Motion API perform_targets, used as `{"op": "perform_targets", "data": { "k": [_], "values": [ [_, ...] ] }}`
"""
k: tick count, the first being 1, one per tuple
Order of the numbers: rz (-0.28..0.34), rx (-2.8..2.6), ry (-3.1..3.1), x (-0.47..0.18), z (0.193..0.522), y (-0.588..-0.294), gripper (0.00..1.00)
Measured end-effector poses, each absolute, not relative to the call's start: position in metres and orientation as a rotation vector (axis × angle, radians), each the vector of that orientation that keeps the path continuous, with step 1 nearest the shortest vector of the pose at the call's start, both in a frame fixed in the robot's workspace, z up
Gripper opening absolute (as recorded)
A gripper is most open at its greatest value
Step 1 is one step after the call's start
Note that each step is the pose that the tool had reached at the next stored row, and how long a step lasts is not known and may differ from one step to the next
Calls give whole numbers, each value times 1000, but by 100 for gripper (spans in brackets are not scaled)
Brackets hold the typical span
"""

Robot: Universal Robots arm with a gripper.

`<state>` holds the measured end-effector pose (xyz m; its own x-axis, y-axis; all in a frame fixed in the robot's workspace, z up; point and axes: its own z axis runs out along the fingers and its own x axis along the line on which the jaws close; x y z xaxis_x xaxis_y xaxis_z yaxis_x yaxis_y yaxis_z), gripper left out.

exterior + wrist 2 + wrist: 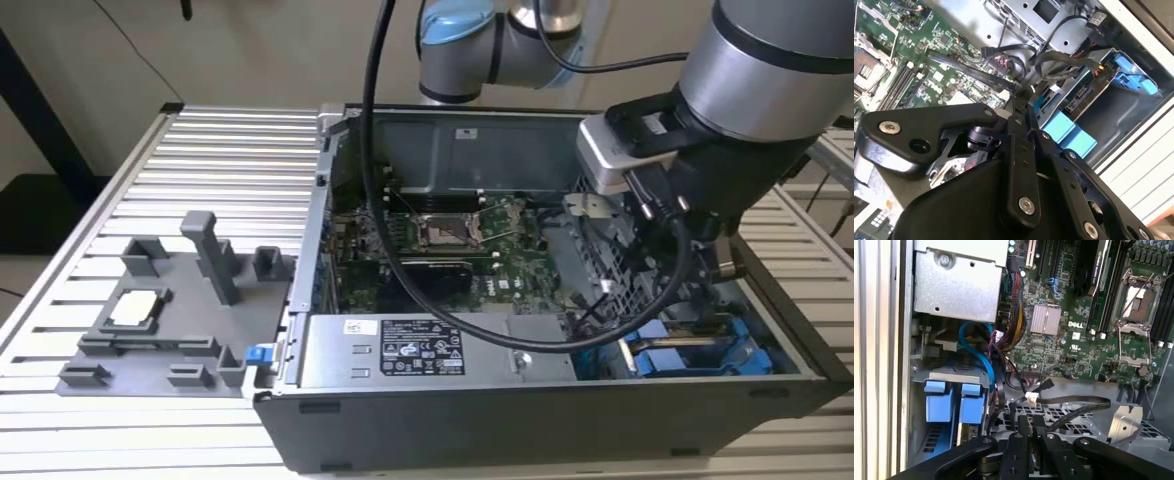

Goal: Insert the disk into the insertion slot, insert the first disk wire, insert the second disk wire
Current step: 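Insert the second disk wire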

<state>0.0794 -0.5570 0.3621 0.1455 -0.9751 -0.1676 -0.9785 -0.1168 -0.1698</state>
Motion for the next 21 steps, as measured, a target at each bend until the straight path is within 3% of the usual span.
{"op": "perform_targets", "data": {
  "k": [8,21],
  "values": [
    [35,-2187,1920,80,362,-582,16],
    [-12,-2178,1978,92,355,-584,16]
  ]
}}
